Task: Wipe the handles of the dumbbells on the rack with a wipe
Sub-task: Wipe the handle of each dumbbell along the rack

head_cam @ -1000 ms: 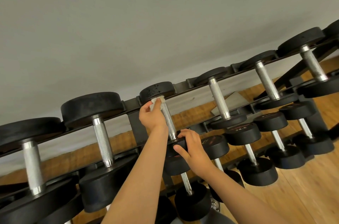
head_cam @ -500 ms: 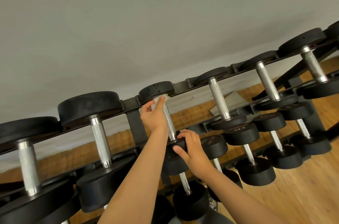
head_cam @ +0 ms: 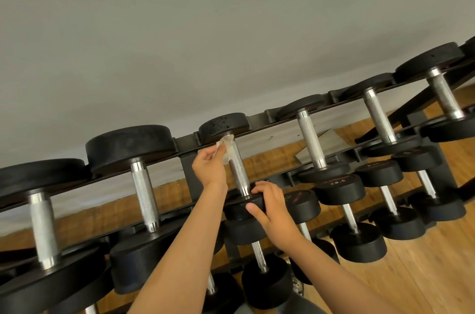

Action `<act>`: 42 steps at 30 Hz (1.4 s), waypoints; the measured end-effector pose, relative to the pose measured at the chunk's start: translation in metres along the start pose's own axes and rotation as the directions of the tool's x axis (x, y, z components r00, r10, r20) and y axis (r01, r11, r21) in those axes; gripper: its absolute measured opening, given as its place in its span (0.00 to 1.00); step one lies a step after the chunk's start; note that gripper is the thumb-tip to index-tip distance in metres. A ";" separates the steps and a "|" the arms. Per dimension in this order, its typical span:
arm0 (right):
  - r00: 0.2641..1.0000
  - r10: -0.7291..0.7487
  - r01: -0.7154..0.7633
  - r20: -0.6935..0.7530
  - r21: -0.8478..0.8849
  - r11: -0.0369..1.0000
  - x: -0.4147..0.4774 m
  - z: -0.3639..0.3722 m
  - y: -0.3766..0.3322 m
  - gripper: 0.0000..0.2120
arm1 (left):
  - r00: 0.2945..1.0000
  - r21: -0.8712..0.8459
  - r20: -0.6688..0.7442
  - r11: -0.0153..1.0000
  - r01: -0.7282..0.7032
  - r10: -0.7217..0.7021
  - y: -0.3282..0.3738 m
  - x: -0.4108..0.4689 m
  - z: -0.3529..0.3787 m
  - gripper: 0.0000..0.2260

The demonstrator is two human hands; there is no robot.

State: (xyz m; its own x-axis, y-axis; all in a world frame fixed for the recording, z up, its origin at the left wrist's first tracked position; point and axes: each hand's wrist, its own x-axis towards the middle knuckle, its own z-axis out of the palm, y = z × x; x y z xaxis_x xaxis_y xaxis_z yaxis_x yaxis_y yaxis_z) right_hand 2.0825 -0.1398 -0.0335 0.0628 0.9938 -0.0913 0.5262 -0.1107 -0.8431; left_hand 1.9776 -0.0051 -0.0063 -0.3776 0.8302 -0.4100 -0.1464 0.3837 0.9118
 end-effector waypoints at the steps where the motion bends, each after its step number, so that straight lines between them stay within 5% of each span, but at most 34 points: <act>1: 1.000 -0.002 0.002 0.000 -0.001 1.000 0.000 0.000 0.000 0.30 | 1.000 0.013 0.022 1.000 0.014 -0.015 0.001 0.000 0.000 0.05; 26: 0.999 0.033 -0.032 0.023 -0.015 0.999 0.000 -0.002 -0.002 0.30 | 0.975 0.168 0.205 0.984 0.054 -0.089 0.017 0.008 0.001 0.11; 32: 0.995 0.081 -0.083 -0.063 -0.024 0.996 -0.001 0.002 -0.007 0.14 | 0.977 0.058 0.178 0.993 0.107 -0.116 0.004 -0.002 -0.001 0.09; 38: 0.983 0.117 -0.140 -0.143 -0.165 0.976 0.011 0.007 -0.015 0.16 | 0.972 0.178 0.220 0.983 0.039 -0.079 -0.003 -0.005 -0.016 0.09; 42: 0.975 0.001 -0.053 -0.223 -0.229 0.972 0.012 0.014 -0.010 0.19 | 0.986 0.116 0.153 0.992 0.048 -0.066 0.014 0.004 -0.001 0.07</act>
State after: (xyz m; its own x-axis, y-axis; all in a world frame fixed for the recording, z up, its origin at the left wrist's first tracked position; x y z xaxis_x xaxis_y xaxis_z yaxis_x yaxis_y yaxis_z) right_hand 2.0660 -0.1263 -0.0331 0.2504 0.9677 0.0284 0.7022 -0.1614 -0.6934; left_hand 1.9734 0.0035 0.0045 -0.2227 0.8553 -0.4679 -0.0577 0.4675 0.8821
